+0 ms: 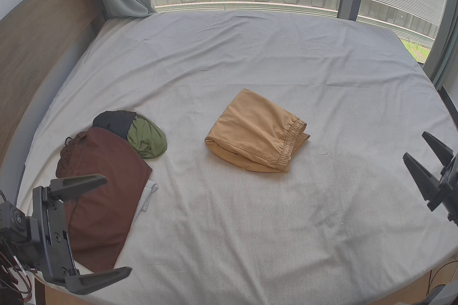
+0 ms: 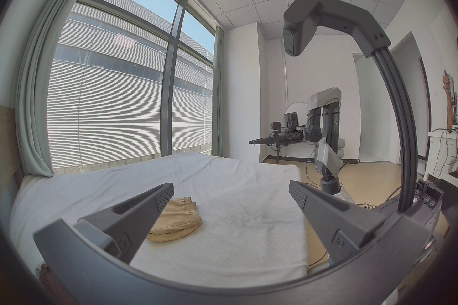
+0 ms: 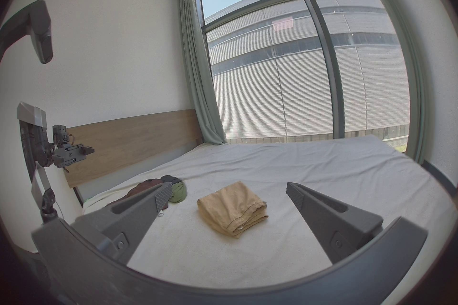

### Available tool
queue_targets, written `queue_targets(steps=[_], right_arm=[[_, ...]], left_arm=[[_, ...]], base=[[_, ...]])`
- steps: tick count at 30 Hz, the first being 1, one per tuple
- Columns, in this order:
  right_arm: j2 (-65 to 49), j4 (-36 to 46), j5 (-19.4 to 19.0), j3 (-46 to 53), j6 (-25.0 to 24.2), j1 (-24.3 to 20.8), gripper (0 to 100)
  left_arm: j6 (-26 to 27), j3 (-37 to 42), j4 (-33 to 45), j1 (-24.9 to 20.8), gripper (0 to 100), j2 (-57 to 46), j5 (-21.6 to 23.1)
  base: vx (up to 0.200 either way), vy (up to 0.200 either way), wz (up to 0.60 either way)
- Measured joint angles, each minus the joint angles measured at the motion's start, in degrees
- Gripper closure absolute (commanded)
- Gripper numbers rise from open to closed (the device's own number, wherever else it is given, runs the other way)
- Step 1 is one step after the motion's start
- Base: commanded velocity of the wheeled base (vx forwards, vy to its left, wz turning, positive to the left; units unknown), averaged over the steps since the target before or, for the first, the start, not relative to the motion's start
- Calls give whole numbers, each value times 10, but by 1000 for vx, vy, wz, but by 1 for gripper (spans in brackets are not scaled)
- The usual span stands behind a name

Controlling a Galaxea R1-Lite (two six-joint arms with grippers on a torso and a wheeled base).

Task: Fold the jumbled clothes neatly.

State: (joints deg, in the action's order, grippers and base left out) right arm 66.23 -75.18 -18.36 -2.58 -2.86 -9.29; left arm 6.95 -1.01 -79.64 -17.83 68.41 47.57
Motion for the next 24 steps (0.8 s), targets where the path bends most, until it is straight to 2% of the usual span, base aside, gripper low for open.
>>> queue_targets(steps=[4, 11, 24], right_arm=[[-65, 52, 0, 2, 13, 23, 0], [-195, 189, -2, 3, 22, 55, 0], [-466, 469, -5, 9, 23, 83, 0]], left_arm=[[-8, 0, 22, 0, 0, -30, -7], [-18, 0, 83, 1, 0, -97, -39], [-23, 0, 307, 6, 0, -287, -77]], base=[[0, 0, 0], [0, 0, 0], [0, 0, 0]])
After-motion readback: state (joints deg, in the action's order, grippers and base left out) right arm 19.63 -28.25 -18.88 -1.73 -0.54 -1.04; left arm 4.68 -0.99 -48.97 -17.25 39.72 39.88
